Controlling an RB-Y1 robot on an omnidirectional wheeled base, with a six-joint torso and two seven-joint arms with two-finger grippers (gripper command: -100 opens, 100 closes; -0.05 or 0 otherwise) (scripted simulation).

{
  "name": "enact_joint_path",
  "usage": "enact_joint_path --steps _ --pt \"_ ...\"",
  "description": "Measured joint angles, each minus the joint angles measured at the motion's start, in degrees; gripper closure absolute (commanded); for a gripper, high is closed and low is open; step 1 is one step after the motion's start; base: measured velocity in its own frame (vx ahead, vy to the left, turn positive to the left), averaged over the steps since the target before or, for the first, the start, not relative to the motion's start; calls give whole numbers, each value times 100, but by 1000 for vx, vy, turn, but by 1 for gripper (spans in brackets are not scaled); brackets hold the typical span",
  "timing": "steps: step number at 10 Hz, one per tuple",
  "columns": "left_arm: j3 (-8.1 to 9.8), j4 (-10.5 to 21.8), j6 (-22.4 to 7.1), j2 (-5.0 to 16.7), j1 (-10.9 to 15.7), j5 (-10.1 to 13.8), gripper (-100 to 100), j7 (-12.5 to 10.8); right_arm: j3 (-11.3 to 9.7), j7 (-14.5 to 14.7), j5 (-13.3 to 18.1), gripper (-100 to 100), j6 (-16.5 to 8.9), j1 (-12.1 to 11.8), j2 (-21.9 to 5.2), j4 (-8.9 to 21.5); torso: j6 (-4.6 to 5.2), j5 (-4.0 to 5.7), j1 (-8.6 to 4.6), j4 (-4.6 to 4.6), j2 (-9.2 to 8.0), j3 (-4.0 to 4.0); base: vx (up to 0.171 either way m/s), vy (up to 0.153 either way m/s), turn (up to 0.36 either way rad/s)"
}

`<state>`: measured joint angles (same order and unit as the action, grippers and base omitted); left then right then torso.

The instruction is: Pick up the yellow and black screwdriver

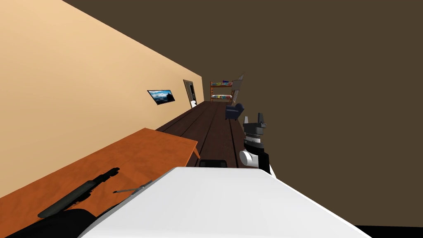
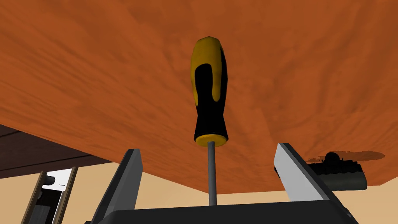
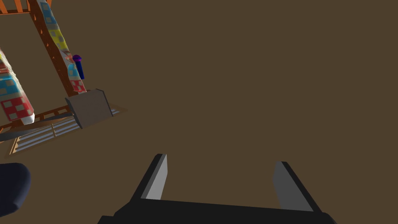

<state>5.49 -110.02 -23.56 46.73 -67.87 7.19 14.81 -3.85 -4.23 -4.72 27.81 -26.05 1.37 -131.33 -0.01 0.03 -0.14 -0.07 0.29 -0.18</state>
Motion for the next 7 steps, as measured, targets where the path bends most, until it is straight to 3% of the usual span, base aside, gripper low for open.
enact_joint_path --steps 1,2,7 --pt "0 -1 -28 8 -3 3 0 3 0 0 0 0 0 0 0 0 -2 -1 1 3 -15 8 7 0 2" --pt "1 -1 -25 7 -2 2 -100 3 0 0 0 0 0 1 0 0 -2 -1 1 6 -26 15 5 9 -43" --pt "-180 506 117 -177 357 -85 -100 25 0 0 0 0 0 1 0 0 -2 -3 9 8 -34 20 3 16 -40"
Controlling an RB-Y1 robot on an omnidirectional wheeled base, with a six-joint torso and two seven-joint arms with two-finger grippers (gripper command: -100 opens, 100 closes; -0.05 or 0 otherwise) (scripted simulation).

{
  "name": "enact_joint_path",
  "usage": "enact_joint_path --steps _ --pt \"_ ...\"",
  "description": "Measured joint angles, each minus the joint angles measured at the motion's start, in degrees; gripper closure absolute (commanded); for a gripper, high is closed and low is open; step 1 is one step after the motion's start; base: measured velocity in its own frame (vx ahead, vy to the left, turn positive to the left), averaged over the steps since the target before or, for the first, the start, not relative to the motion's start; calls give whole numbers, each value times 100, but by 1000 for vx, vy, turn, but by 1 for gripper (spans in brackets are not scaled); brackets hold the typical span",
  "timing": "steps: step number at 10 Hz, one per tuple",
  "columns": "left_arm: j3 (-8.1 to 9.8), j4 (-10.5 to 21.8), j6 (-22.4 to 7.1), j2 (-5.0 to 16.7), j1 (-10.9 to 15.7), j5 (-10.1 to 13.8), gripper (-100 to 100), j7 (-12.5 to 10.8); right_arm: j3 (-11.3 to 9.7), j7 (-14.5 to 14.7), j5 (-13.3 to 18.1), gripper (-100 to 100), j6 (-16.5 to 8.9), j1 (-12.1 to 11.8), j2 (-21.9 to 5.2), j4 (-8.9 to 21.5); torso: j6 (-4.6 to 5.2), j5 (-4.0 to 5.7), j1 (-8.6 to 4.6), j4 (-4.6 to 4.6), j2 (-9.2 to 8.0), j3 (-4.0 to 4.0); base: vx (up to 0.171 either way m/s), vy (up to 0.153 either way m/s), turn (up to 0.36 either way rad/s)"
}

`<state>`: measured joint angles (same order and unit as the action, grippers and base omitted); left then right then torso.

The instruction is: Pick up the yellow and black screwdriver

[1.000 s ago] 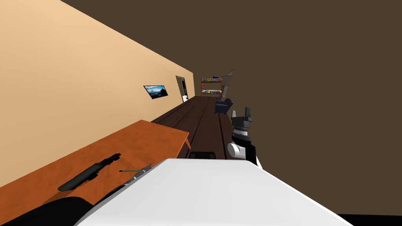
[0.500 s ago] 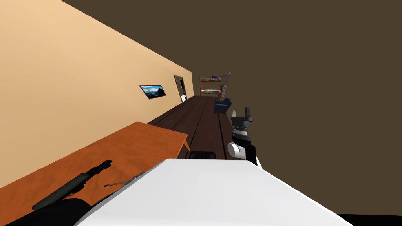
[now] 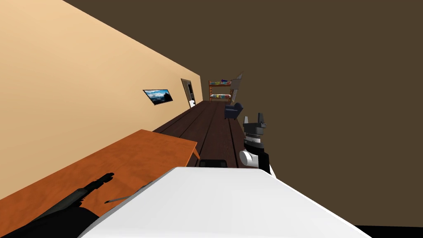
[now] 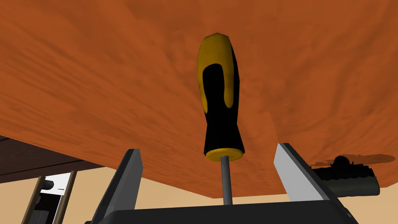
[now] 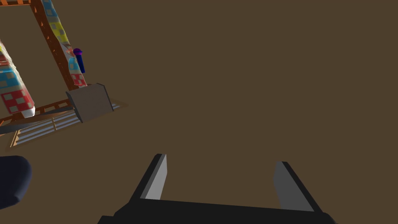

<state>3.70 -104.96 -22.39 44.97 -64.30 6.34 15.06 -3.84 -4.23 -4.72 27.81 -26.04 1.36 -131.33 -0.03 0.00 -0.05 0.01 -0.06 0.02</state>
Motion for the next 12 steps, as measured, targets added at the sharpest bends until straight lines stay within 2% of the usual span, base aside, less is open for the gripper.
enact_joint_path --steps 1,5,6,7,11,12 --pt "-5 12 8 -4 7 -2 100 2 0 0 0 0 0 0 0 0 0 1 -4 0 0 0 0 0 0" --pt "-2 11 5 -3 7 -3 100 2 0 0 0 0 0 0 0 0 0 -1 -5 0 0 0 0 0 0" --pt "-2 11 6 -3 7 -3 0 2 0 0 0 0 0 0 0 0 0 0 -5 0 0 0 0 0 0" --pt "-2 10 6 -3 7 -3 100 2 0 0 0 0 0 0 0 0 0 0 -5 -1 0 0 -1 -14 54" --pt "153 -422 -110 165 -306 82 100 -19 0 0 0 0 0 0 0 0 -3 6 -20 -1 -3 1 -5 -19 48" --pt "159 -434 -114 170 -316 85 0 -21 0 0 0 0 0 0 0 0 -1 3 -14 -1 -1 0 0 0 0"
